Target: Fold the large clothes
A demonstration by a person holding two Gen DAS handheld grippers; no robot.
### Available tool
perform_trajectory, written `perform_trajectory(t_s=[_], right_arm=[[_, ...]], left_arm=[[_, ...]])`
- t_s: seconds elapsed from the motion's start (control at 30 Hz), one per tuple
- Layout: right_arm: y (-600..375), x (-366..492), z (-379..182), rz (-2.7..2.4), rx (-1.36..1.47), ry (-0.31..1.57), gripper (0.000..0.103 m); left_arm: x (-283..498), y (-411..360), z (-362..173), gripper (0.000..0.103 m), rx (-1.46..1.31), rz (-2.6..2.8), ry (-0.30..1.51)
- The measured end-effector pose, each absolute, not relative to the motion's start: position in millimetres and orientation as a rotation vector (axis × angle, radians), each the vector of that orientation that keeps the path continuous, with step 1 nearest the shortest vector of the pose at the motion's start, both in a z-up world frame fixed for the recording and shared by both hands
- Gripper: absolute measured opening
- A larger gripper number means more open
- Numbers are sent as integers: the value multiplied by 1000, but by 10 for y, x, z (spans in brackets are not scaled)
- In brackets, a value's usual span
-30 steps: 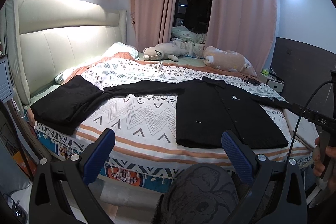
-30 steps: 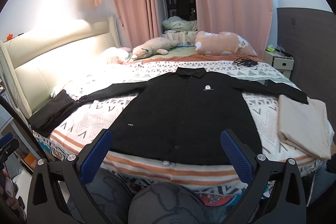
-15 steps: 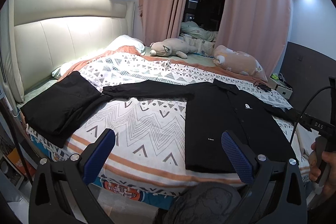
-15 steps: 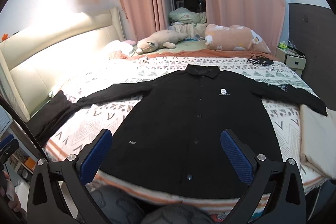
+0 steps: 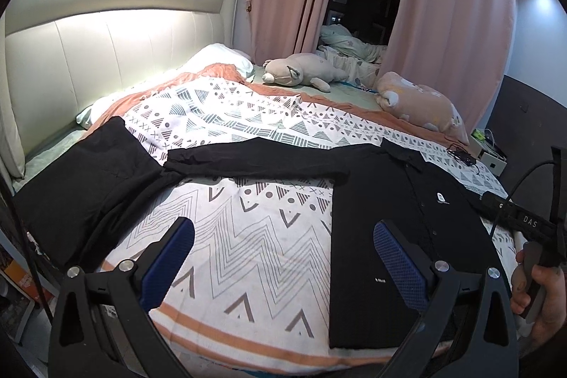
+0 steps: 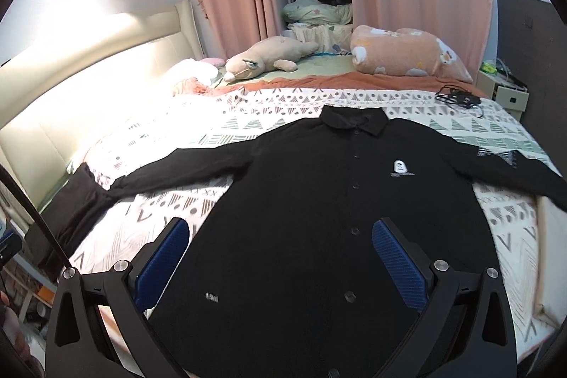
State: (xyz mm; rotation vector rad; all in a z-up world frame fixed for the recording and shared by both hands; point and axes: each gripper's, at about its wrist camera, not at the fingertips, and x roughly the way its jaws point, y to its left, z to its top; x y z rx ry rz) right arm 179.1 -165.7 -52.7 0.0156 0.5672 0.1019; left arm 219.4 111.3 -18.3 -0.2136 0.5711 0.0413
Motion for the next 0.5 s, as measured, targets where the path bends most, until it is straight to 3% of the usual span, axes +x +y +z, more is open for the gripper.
perform_trajectory(t_s=[0.5], right_arm=[[-1624,3152,-739,150,164,627,103]], left_arm=[[3383,1554,-573,103,-376,103,673]])
